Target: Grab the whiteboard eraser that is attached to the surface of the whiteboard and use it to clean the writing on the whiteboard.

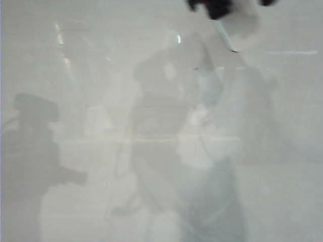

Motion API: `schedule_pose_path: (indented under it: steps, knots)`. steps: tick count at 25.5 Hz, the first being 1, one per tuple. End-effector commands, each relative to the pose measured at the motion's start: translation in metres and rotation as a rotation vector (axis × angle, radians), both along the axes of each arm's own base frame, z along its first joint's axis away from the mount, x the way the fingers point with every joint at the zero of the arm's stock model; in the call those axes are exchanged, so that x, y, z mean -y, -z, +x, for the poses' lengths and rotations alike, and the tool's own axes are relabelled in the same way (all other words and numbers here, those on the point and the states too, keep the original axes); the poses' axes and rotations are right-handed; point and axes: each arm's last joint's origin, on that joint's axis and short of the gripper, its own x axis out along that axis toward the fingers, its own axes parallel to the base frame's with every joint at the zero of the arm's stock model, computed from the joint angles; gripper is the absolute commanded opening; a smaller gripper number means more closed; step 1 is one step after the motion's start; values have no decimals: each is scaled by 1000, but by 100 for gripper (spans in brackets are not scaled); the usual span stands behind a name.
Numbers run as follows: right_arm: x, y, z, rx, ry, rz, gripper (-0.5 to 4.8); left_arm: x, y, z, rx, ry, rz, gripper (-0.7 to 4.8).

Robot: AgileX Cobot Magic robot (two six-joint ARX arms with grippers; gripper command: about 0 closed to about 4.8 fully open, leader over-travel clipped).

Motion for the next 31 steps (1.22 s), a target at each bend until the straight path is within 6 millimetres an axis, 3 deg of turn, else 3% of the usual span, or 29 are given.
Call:
schedule_pose_path:
  steps: [1,5,14,18,24,31]
  knots:
    - [27,0,-2,55,20,105,154,0,-2,0,18,-16,2,-4]
    - [69,6,14,80,109,271,154,0,-2,0,16,-8,1,-4]
    - [122,12,45,129,140,281,157,0,-2,0,17,-7,1,-4]
    - [143,12,57,202,67,267,157,0,-2,0,16,-7,0,-4]
    - [157,19,67,224,69,254,157,0,-2,0,16,-8,1,-4]
    - [158,24,87,217,53,248,157,0,-2,0,16,-12,1,-5]
